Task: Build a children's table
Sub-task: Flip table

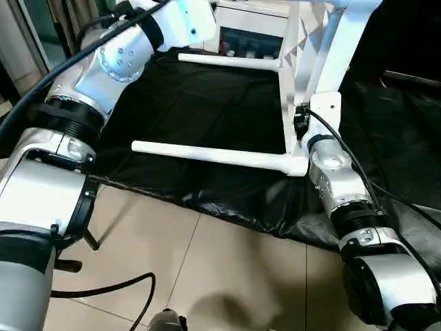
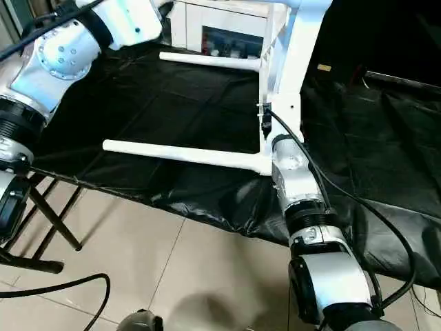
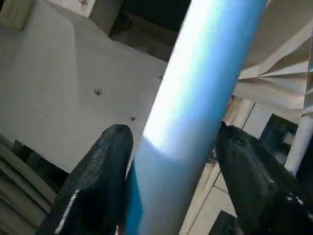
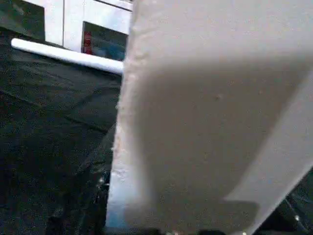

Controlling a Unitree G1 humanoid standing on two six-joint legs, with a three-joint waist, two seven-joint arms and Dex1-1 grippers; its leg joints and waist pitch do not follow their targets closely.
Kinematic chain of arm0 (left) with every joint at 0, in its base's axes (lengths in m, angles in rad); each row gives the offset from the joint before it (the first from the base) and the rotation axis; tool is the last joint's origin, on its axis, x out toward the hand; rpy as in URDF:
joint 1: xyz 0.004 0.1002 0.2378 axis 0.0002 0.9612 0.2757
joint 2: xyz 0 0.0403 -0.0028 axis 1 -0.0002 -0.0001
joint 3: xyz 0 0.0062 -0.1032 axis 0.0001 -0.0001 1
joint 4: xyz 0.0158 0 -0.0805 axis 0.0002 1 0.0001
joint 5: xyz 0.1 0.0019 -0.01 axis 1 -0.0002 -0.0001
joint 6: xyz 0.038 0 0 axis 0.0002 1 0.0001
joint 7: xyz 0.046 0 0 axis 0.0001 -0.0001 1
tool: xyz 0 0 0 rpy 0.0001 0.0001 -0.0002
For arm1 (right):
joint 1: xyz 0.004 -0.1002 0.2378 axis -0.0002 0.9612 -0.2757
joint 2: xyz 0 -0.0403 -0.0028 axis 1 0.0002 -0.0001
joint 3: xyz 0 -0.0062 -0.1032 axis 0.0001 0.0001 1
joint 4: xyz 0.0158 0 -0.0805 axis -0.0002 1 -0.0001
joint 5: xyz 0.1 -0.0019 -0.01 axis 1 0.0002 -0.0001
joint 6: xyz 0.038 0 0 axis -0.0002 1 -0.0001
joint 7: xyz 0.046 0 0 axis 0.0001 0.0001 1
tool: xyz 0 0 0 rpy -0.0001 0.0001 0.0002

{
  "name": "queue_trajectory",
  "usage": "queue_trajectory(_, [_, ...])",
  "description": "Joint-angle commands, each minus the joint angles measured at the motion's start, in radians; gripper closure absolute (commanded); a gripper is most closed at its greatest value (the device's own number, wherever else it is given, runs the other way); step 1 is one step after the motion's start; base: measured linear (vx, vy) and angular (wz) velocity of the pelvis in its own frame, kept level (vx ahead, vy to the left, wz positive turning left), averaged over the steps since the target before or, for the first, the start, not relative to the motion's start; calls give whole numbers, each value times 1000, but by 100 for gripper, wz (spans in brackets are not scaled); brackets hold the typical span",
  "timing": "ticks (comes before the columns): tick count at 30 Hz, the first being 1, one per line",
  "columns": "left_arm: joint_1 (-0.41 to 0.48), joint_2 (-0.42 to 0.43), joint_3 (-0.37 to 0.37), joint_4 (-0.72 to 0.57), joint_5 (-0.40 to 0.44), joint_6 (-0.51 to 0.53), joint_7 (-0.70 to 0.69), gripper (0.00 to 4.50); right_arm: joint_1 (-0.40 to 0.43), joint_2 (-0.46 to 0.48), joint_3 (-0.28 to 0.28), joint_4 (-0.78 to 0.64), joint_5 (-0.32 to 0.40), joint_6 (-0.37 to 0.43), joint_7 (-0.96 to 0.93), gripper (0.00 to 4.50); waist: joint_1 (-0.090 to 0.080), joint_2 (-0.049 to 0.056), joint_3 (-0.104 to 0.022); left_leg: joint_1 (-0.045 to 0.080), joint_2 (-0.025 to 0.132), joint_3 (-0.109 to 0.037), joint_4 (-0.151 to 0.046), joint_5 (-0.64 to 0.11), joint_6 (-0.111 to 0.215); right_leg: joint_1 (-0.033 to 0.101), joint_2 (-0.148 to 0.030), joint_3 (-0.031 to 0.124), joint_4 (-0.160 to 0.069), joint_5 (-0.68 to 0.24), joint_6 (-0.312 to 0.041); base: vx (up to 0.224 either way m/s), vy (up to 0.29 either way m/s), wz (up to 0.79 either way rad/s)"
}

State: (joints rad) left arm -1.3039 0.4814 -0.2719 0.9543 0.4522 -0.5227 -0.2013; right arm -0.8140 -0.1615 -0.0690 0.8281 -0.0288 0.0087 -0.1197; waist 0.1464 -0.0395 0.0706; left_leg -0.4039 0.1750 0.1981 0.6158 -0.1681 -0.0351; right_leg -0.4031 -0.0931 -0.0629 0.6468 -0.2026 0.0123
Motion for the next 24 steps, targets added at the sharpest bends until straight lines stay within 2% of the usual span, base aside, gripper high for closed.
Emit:
queue_trajectory(1, [-14,-17,-5,20,-1,18,-16,174,7,-25,10,8,-25,-7,9,250,-4,20,-87,42,52,-30,-80,-237,-82,41,-66,44,-59,13,-231,0,0,0])
queue_trajectory(3, [-16,-18,-2,28,1,28,-12,205,7,-29,10,7,-25,-8,12,250,-4,19,-87,42,52,-30,-80,-240,-81,41,-66,44,-59,10,-228,0,0,0])
queue_trajectory(5, [-22,-18,0,35,-3,36,-12,211,7,-36,10,8,-27,-13,16,250,-3,23,-87,42,52,-31,-80,-243,-78,41,-67,45,-61,-2,-226,0,0,0])
queue_trajectory(7, [-28,-20,6,37,-14,45,-18,218,7,-48,12,7,-31,-18,20,250,-1,20,-86,41,51,-30,-79,-243,-74,42,-68,45,-63,-12,-227,0,0,0])
queue_trajectory(10, [-31,-25,20,33,-31,52,-29,226,3,-65,11,6,-35,-25,28,250,0,25,-87,39,52,-30,-78,-229,-66,42,-68,46,-62,-13,-228,0,0,0])
queue_trajectory(11, [-35,-37,49,24,-75,65,-56,226,-14,-97,12,5,-38,-38,56,250,2,24,-87,38,50,-29,-75,-216,-60,44,-67,45,-61,2,-235,0,0,0])
queue_trajectory(12, [-36,-39,56,22,-86,67,-62,229,-18,-104,12,5,-39,-40,62,250,6,26,-89,38,50,-28,-73,-202,-53,44,-67,45,-59,17,-241,0,0,0])
queue_trajectory(14, [-38,-50,88,18,-131,74,-75,231,-39,-132,12,9,-41,-51,87,250,7,23,-89,35,48,-26,-71,-188,-43,47,-66,44,-57,33,-246,0,0,0])
queue_trajectory(15, [-40,-54,109,14,-157,79,-80,231,-60,-155,11,16,-40,-63,112,250,7,22,-91,32,46,-25,-68,-169,-29,51,-66,44,-55,51,-252,0,0,0])
queue_trajectory(16, [-43,-65,159,7,-221,98,-96,231,-104,-206,15,32,-47,-82,158,250,8,21,-92,29,44,-24,-65,-146,-11,54,-67,43,-54,66,-263,0,0,0])
queue_trajectory(18, [-43,-67,185,1,-252,111,-100,231,-134,-239,17,43,-51,-91,187,250,11,20,-94,26,42,-21,-57,-113,19,56,-65,43,-50,86,-278,0,0,0])
queue_trajectory(19, [-39,-70,216,-8,-288,128,-105,231,-175,-277,19,57,-52,-92,229,250,11,17,-95,17,38,-19,-51,-67,48,57,-64,43,-44,125,-283,0,0,0])
queue_trajectory(20, [-33,-71,242,-18,-318,143,-108,231,-212,-309,22,68,-51,-94,267,250,12,18,-97,15,37,-18,-48,-52,62,58,-63,41,-41,138,-290,0,0,0])
queue_trajectory(21, [-30,-70,251,-22,-329,148,-109,231,-229,-323,24,73,-52,-94,285,251,15,18,-106,11,34,-17,-38,0,95,58,-58,38,-30,196,-303,0,0,0])
queue_trajectory(22, [-15,-67,280,-37,-362,167,-111,231,-285,-368,36,88,-57,-90,350,251,17,14,-105,2,29,-14,-29,34,128,54,-53,37,-24,243,-311,0,0,0])
queue_trajectory(23, [-4,-65,293,-44,-377,177,-110,231,-311,-389,44,95,-64,-87,378,251,21,10,-105,-5,27,-13,-22,43,152,51,-51,35,-19,256,-316,0,0,0])
queue_trajectory(24, [5,-65,303,-49,-386,184,-112,231,-330,-403,49,102,-69,-85,397,252,19,9,-104,-10,26,-12,-19,44,161,50,-51,36,-19,254,-314,0,0,0])
